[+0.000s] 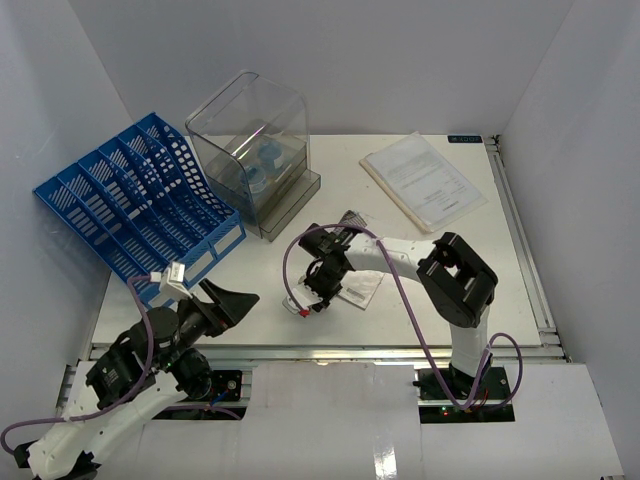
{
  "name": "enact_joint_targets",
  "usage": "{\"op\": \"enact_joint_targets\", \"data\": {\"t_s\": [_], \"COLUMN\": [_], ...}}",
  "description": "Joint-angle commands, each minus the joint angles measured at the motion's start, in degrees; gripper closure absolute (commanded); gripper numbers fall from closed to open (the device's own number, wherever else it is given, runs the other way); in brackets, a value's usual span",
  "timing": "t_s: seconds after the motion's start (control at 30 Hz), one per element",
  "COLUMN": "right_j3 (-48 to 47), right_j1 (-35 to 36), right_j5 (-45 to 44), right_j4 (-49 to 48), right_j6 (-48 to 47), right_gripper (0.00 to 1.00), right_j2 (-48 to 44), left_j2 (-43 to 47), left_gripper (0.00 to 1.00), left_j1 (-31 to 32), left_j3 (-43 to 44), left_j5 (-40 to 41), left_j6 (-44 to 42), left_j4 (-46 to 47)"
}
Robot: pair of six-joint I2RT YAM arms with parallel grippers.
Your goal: Organize the desk
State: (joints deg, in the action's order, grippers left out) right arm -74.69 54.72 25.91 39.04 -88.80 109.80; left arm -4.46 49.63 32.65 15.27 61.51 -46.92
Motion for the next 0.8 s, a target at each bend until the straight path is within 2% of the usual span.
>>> {"op": "enact_joint_targets", "data": {"t_s": [0.0,0.17,0.37,0.57,0.77], "right_j3": [-3.76,-4.81,-7.08,-15.14,-24.38], "right_j1": [-0.14,-0.62,-4.39,-11.63,-15.5], "right_j5": [3.99,4.96,6.61,10.67,7.65], "right_j4": [0.18,0.16,0.25,0.29,-1.73], "right_j6": [9.91,14.68,16.79,20.5,23.31], "right_gripper": [0.84,0.86,0.86,0.85,0.84], "right_j2": [-0.86,-2.15,-2.92,-2.68,2.7], "left_j2": [-2.92,-4.71,-5.29,-7.26,-11.51], "left_gripper": [0.02,0.02,0.02,0.02,0.02], "left_j1": [-0.14,-0.14,-0.14,-0.14,-0.14], "left_j3": [-0.64,-0.94,-3.65,-7.95,-10.59], "left_j5": [0.06,-0.48,-2.09,-4.35,-5.77], "left_j6": [0.57,0.19,1.7,3.23,4.04], "left_j4": [0.2,1.77,3.68,7.86,13.05]}}
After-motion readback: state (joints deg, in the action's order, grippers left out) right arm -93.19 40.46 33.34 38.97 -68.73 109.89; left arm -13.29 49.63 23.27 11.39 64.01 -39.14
